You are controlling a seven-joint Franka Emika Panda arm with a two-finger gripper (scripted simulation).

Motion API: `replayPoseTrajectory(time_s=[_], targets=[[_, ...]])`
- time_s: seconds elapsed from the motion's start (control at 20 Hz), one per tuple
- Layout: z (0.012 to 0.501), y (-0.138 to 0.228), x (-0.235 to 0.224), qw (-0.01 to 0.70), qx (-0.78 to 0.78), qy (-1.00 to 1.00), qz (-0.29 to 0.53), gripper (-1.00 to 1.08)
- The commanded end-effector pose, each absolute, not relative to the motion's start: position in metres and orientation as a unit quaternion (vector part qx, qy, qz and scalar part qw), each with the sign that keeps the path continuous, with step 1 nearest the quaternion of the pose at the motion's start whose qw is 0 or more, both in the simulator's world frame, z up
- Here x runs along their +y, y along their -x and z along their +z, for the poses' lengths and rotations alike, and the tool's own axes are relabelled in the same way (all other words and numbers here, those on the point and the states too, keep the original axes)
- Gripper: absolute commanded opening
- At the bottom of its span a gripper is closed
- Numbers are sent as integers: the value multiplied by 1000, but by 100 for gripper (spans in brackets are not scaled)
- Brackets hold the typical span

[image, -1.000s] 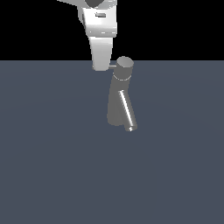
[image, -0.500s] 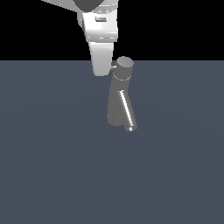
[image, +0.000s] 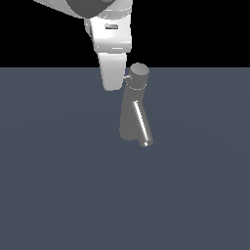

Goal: Turn on the faucet by rotating a designated handle.

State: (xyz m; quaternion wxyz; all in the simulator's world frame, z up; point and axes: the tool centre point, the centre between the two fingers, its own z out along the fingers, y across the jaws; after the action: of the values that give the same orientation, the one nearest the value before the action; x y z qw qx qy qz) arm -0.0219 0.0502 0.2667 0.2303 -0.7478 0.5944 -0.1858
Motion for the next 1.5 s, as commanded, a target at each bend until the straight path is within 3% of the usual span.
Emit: replayPoseTrajectory(time_s=[0.0,1.45], targets=[[261,28,45,227,598,746,-184,-100],[247,48,32,230,595,748,-185,-100]])
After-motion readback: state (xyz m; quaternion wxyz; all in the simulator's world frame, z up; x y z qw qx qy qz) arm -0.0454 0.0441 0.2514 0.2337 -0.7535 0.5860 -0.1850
